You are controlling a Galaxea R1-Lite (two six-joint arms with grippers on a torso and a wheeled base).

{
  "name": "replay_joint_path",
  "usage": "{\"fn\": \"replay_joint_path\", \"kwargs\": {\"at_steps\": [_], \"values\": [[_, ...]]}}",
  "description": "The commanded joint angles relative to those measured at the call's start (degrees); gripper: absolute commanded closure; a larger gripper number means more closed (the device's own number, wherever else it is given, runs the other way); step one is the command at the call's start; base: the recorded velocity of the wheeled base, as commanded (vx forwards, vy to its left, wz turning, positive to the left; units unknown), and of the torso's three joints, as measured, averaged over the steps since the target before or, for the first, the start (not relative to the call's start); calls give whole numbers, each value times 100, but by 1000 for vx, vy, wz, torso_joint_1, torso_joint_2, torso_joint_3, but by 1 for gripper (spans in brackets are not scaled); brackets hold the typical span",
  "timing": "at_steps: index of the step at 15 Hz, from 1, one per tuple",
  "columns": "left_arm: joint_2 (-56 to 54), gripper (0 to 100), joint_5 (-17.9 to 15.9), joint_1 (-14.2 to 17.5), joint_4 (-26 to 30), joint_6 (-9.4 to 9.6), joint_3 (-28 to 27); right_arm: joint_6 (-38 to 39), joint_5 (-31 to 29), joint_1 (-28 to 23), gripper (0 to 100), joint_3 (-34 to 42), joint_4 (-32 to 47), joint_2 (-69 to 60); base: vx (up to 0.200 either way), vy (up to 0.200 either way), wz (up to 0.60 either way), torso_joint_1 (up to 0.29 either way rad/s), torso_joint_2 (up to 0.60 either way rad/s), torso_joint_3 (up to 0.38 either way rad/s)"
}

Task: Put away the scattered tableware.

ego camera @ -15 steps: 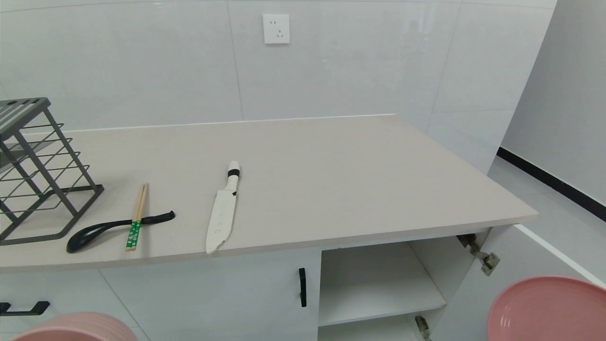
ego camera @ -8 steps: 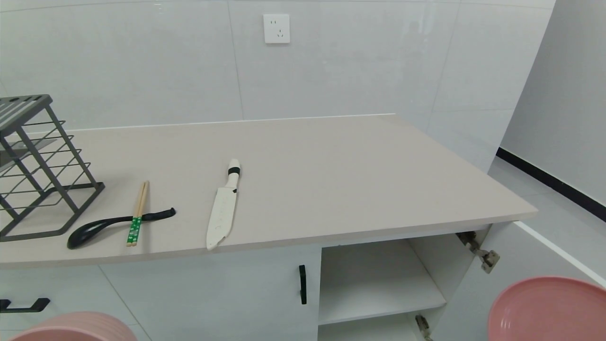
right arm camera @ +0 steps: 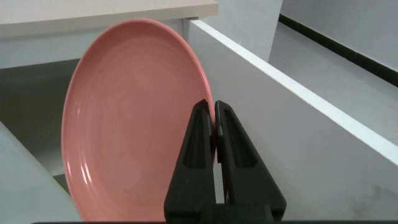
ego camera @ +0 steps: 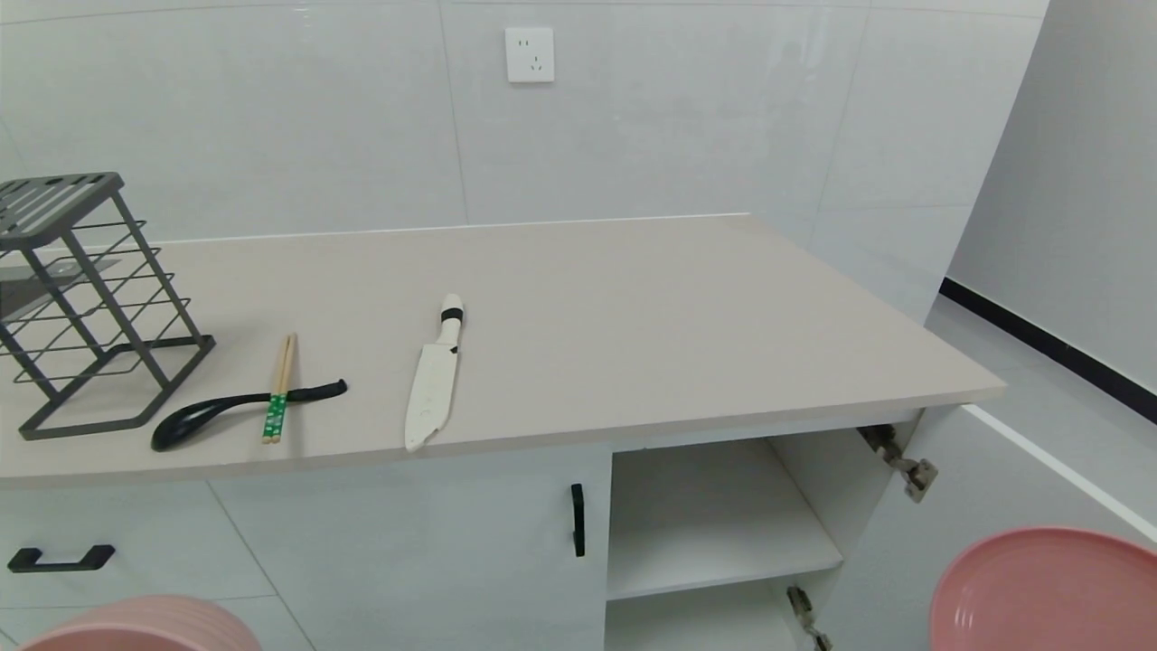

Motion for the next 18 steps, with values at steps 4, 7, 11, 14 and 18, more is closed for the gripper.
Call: {"fn": "replay_joint_path", "kwargs": {"at_steps": [4, 7, 11, 14, 18], "values": [[0, 100, 1, 1, 1, -4, 1, -2, 0, 0, 100, 0, -2, 9, 0, 0, 0, -460, 221, -243], [0, 100, 1, 1, 1, -4, 1, -2, 0, 0, 100, 0, -2, 9, 0, 0, 0, -481, 181, -304], [9, 100, 1, 1, 1, -4, 1, -2, 0, 9, 100, 0, -2, 9, 0, 0, 0, -420, 123, -290], [9, 100, 1, 1, 1, -22, 1, -2, -9, 0, 100, -9, -2, 0, 0, 0, 0, -165, 308, 126], [0, 100, 1, 1, 1, -22, 1, -2, 0, 0, 100, 0, -2, 9, 0, 0, 0, -107, 438, 325]]}}
